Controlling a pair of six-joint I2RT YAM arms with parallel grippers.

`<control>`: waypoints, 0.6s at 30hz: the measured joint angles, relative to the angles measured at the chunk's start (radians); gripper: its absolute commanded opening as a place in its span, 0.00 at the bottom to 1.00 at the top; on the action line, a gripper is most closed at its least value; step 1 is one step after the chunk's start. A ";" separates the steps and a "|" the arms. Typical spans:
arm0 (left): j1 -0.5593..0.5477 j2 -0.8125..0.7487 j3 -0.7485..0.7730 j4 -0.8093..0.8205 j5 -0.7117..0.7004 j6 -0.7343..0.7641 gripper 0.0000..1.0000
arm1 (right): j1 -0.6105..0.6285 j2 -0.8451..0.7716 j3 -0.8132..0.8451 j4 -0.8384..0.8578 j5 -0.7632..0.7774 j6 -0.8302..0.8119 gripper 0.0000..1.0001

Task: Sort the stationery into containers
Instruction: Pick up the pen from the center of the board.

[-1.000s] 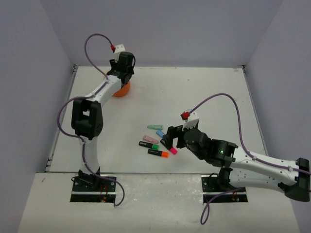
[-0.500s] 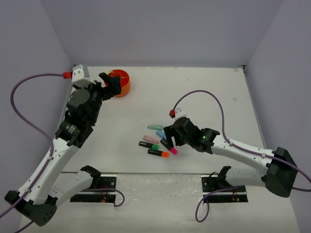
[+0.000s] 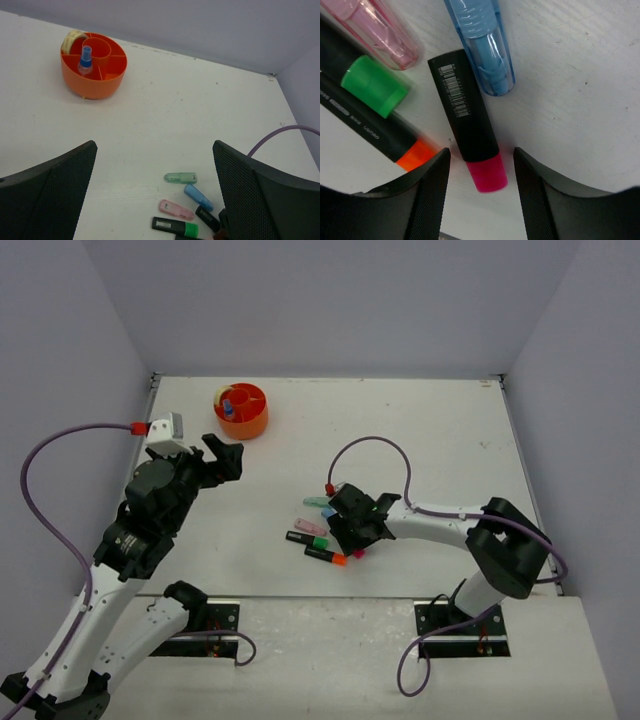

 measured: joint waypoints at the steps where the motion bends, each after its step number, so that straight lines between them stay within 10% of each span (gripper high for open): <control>1: 0.000 -0.008 -0.010 -0.009 0.004 0.006 1.00 | 0.000 0.007 0.011 -0.001 0.002 0.002 0.48; 18: 0.000 0.020 -0.135 0.065 0.290 -0.043 1.00 | 0.090 -0.009 0.069 -0.054 0.049 0.029 0.00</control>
